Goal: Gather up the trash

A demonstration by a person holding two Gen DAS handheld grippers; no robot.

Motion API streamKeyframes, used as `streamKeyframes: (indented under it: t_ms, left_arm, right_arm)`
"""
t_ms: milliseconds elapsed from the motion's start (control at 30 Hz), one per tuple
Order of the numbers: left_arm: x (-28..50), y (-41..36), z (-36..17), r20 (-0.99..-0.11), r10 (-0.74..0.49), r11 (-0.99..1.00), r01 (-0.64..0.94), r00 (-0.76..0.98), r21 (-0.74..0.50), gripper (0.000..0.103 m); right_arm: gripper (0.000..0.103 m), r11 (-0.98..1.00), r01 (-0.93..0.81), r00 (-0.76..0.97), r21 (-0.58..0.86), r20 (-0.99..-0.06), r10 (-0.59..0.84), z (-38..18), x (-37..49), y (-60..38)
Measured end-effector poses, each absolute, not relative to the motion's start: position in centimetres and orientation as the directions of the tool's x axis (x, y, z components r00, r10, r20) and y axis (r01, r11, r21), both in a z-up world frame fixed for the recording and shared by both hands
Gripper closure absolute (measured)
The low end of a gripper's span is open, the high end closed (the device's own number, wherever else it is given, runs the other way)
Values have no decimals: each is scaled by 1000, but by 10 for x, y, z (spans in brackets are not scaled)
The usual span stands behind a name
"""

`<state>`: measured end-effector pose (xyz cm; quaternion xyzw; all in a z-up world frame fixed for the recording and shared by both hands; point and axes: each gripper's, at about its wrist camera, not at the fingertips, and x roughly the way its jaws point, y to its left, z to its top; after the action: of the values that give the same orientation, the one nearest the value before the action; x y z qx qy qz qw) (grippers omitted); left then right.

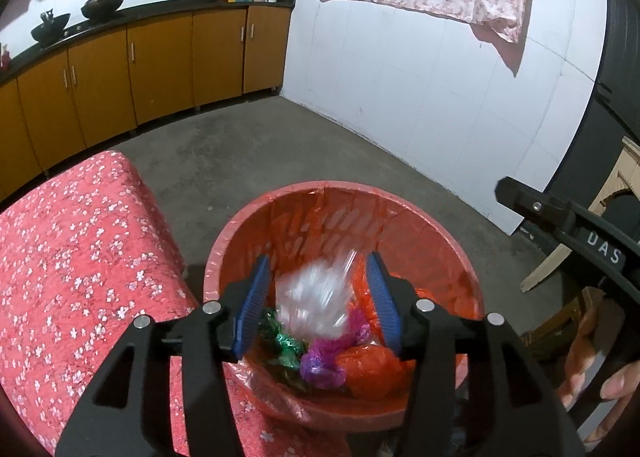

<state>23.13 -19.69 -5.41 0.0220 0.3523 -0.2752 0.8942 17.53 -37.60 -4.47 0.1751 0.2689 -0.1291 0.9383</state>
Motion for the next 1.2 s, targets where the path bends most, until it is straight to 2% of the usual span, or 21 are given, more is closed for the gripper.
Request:
streamKeyframes:
  t_ms: [67, 167, 300, 367, 500, 667, 900, 1200]
  left_arm:
    - [230, -194, -53, -641, -474, 850, 504, 603, -154, 52]
    - [226, -187, -49, -635, -464, 858, 493, 617, -148, 50]
    - [212, -167, -37, -600, -441, 876, 466, 667, -125, 31]
    - [202, -155, -29, -573, -428, 885, 454, 699, -106, 23]
    - [174, -127, -11, -512, -404, 902, 423, 758, -84, 9]
    - [135, -90, 6, -439, -357, 929, 364, 824, -73, 2]
    - [76, -58, 17, -333, -234, 966, 258, 914, 32, 2]
    - [36, -26, 12, -317, -95, 993, 112, 944, 34, 2]
  right_arm:
    - [50, 906, 345, 822, 245, -545, -165, -43, 170, -377]
    - [37, 908, 355, 822, 224, -538, -189, -41, 163, -377]
    - [11, 921, 366, 841, 133, -472, -266, -32, 143, -361]
    - [5, 926, 367, 853, 88, -429, -297, -26, 132, -351]
    - [4, 941, 333, 878, 66, -385, -283, -12, 111, -328]
    - [4, 955, 296, 885, 34, -385, -260, -6, 87, -294]
    - [4, 983, 183, 917, -8, -360, -173, -3, 44, -242]
    - [4, 989, 144, 912, -11, -386, -137, -7, 10, -210]
